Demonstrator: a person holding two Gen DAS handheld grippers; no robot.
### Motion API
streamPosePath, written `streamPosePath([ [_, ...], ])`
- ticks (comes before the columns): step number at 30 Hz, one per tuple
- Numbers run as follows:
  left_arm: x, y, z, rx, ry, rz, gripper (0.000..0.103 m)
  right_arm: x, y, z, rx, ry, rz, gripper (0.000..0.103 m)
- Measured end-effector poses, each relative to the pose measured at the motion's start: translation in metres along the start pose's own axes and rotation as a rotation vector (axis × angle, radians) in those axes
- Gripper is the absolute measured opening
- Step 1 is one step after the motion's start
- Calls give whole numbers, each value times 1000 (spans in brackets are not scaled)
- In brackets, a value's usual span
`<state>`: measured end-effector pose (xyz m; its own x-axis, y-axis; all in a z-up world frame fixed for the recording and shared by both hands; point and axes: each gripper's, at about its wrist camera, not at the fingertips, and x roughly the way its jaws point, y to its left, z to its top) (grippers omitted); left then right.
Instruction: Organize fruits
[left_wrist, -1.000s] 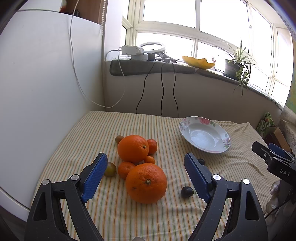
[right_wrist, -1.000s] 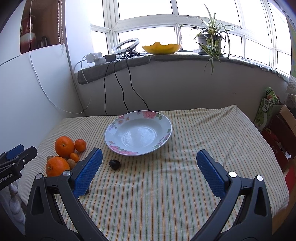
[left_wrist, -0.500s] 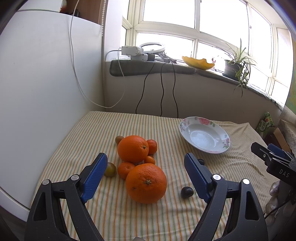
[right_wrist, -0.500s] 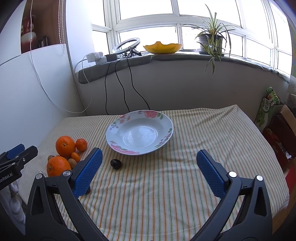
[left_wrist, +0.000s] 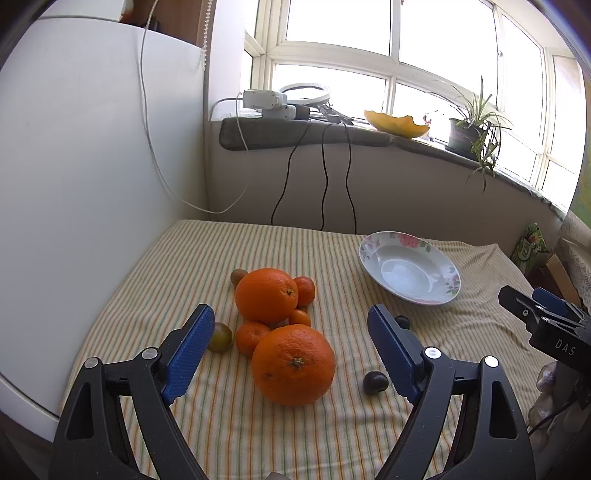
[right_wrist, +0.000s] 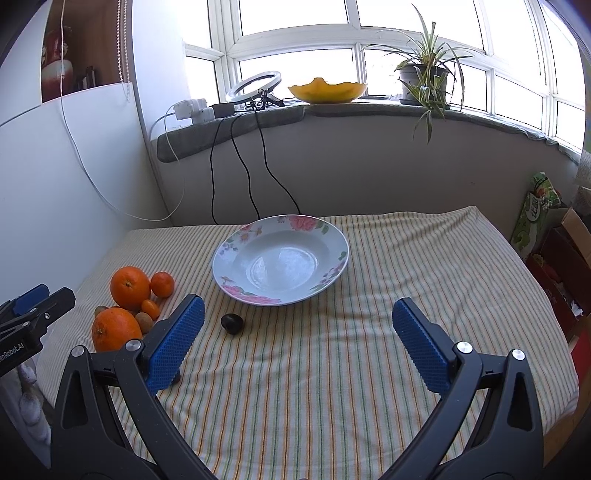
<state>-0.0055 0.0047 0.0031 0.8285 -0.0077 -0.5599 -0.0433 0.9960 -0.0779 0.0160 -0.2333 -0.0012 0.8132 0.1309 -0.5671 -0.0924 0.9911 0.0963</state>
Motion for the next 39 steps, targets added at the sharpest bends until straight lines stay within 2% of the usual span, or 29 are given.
streamPosePath([
  [10,3,1,-2,0,5,-1,85,4,2,-1,-10,12,13,103],
  [16,9,9,-10,-6,28,-6,84,8,4,1,-5,29,66,103],
  [24,19,24,-29,-32,99,-33,80,20,14,4,0,68,176,103],
  [32,31,28,-43,-79,167,-90,74,45,49,2,-61,156,332,103],
  [39,38,26,-51,-80,202,-117,74,69,81,-6,-105,257,436,103],
])
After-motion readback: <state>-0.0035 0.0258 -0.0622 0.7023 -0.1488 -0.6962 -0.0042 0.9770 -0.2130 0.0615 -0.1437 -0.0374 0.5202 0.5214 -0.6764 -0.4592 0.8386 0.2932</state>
